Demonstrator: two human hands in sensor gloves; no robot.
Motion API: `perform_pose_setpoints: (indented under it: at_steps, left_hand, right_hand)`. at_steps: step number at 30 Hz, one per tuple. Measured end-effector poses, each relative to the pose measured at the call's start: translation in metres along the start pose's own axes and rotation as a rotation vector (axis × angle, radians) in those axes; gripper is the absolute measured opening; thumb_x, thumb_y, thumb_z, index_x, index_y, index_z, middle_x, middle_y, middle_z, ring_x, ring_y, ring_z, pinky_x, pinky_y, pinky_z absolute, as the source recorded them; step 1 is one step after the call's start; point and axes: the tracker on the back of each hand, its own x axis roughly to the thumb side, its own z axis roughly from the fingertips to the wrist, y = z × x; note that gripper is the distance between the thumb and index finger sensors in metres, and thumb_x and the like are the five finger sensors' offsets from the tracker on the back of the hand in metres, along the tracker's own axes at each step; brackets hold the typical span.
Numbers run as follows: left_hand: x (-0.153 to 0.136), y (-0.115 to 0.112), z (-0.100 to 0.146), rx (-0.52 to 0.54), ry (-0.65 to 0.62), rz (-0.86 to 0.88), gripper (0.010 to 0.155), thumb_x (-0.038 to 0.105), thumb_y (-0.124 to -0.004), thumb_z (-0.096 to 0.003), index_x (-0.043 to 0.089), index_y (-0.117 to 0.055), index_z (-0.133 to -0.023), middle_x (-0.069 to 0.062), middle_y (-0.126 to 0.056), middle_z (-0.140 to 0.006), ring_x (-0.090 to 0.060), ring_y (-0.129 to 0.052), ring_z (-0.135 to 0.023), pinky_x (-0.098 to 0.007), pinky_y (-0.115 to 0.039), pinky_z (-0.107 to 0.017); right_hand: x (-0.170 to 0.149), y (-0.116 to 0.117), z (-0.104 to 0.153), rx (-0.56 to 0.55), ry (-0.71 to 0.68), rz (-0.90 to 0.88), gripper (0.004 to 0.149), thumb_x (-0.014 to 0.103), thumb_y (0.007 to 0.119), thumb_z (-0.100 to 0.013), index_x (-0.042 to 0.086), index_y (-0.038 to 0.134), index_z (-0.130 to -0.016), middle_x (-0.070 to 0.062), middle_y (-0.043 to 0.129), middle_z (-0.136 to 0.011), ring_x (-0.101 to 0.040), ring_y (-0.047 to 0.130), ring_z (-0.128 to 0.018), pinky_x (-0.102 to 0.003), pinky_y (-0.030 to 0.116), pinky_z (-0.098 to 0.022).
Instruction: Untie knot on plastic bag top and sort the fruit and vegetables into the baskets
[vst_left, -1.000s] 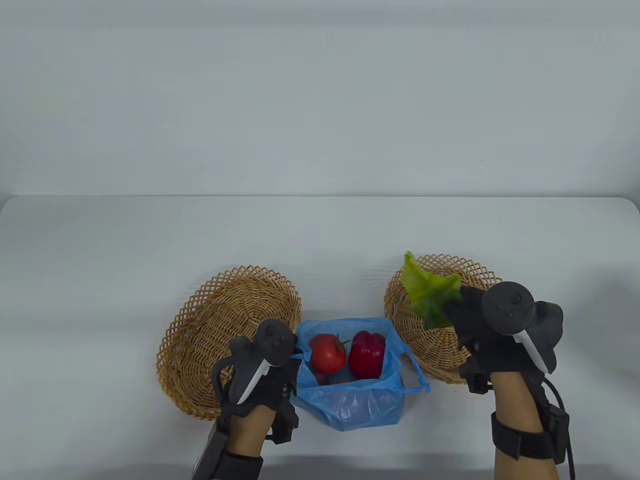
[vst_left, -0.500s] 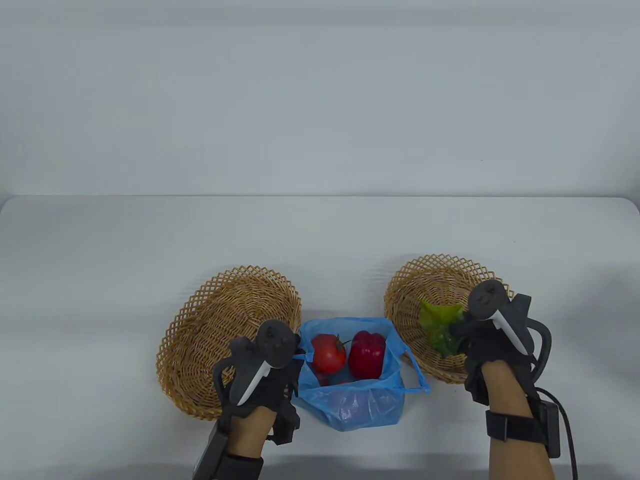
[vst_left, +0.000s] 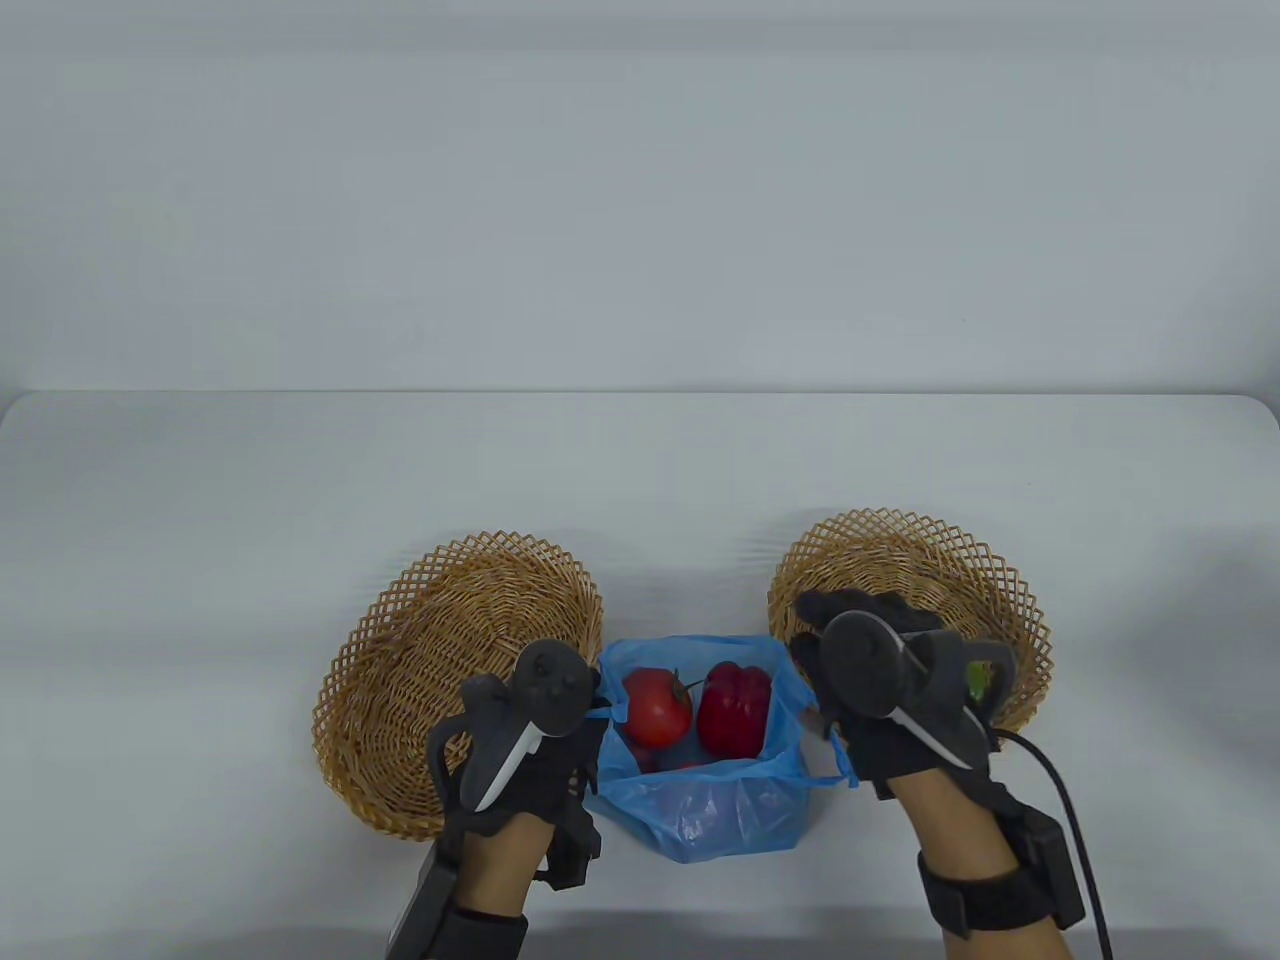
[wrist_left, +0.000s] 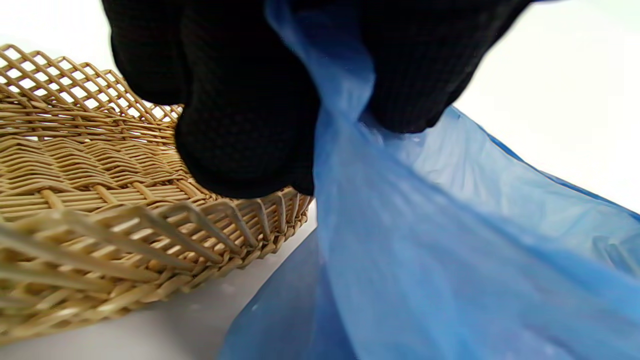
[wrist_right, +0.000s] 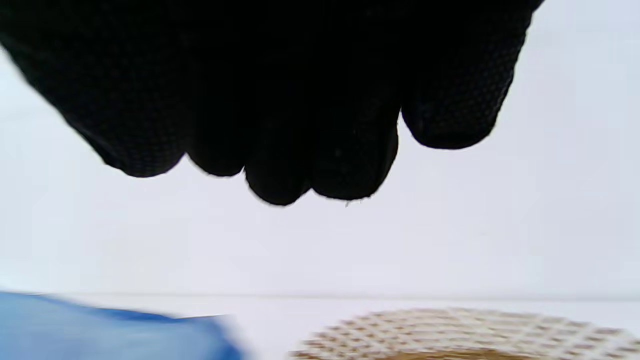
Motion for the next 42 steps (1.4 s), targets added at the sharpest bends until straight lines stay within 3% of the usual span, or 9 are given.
perform_pose_setpoints:
  at_steps: [3,5,8,12,18,25,30,36,42]
  left_hand:
    - [0.000,0.000,0.000,-0.001,0.001,-0.005,0.042,0.041,-0.085,-0.0443,0.029,-0.086,-0.084,0.007,-0.106,-0.060,-0.019,-0.107,-0.044,-0.049,-0.076,-0.066]
    - [0.000,-0.001,0.000,-0.003,0.002,-0.008,0.042,0.041,-0.085,-0.0443,0.029,-0.086,-0.084,0.007,-0.106,-0.060,-0.019,-0.107,-0.044,-0.049,-0.076,-0.066]
    - [0.001,-0.001,0.000,-0.007,0.004,-0.013,0.042,0.041,-0.085,-0.0443,0.029,-0.086,-0.084,0.007,-0.106,-0.060,-0.019,-0.107,-0.044,-0.049,-0.076,-0.066]
    - [0.002,-0.002,0.000,-0.011,0.003,-0.019,0.042,0.042,-0.084,-0.0443,0.029,-0.086,-0.085,0.007,-0.106,-0.060,-0.019,-0.107,-0.044,-0.049,-0.076,-0.066]
    - [0.002,-0.002,0.000,-0.014,0.005,-0.025,0.042,0.042,-0.084,-0.0444,0.029,-0.086,-0.085,0.007,-0.106,-0.060,-0.019,-0.107,-0.045,-0.049,-0.076,-0.066]
    - [0.003,-0.003,0.000,-0.018,0.008,-0.027,0.042,0.042,-0.084,-0.0443,0.029,-0.086,-0.085,0.007,-0.106,-0.060,-0.019,-0.107,-0.045,-0.049,-0.076,-0.066]
    - [0.003,-0.003,0.000,-0.028,0.010,-0.032,0.042,0.042,-0.085,-0.0443,0.029,-0.086,-0.085,0.006,-0.106,-0.060,-0.020,-0.107,-0.045,-0.050,-0.076,-0.066]
    - [0.003,-0.003,0.000,-0.029,0.012,-0.031,0.042,0.042,-0.085,-0.0443,0.029,-0.086,-0.084,0.006,-0.106,-0.060,-0.020,-0.107,-0.045,-0.050,-0.076,-0.066]
    - [0.002,-0.004,0.000,-0.031,0.014,-0.032,0.042,0.042,-0.085,-0.0442,0.029,-0.086,-0.085,0.007,-0.106,-0.060,-0.020,-0.107,-0.045,-0.050,-0.076,-0.066]
  right_hand:
    - [0.029,0.020,0.006,0.090,-0.080,0.092,0.042,0.041,0.092,-0.039,0.025,0.090,-0.078,-0.003,0.102,-0.075,-0.026,0.102,-0.065,-0.052,0.080,-0.055]
    - [0.042,0.042,0.009,0.146,-0.116,0.209,0.051,0.042,0.091,-0.039,0.025,0.083,-0.087,-0.005,0.096,-0.085,-0.028,0.097,-0.073,-0.053,0.078,-0.058]
    - [0.045,0.063,0.011,0.244,-0.144,0.312,0.067,0.046,0.089,-0.040,0.024,0.067,-0.100,-0.009,0.078,-0.105,-0.034,0.080,-0.094,-0.057,0.069,-0.066]
    - [0.040,0.084,0.010,0.353,-0.133,0.303,0.070,0.045,0.089,-0.040,0.022,0.064,-0.102,-0.011,0.077,-0.105,-0.036,0.078,-0.094,-0.059,0.066,-0.067]
    - [0.043,0.090,0.012,0.314,-0.112,0.398,0.081,0.048,0.093,-0.037,0.018,0.060,-0.104,-0.014,0.076,-0.100,-0.036,0.078,-0.087,-0.061,0.063,-0.067]
    - [0.051,0.101,0.016,0.275,-0.134,0.489,0.085,0.052,0.092,-0.035,0.015,0.055,-0.101,-0.020,0.062,-0.109,-0.042,0.068,-0.097,-0.063,0.061,-0.068]
    - [0.049,0.102,0.015,0.281,-0.136,0.449,0.084,0.052,0.093,-0.032,0.016,0.053,-0.098,-0.017,0.075,-0.102,-0.037,0.083,-0.089,-0.062,0.065,-0.067]
    - [0.048,0.104,0.017,0.326,-0.175,0.446,0.099,0.052,0.094,-0.031,0.017,0.044,-0.108,-0.016,0.067,-0.104,-0.038,0.073,-0.086,-0.066,0.055,-0.069]
    - [0.050,0.105,0.018,0.330,-0.209,0.451,0.097,0.054,0.096,-0.028,0.022,0.046,-0.104,-0.011,0.068,-0.108,-0.038,0.065,-0.099,-0.068,0.050,-0.072]
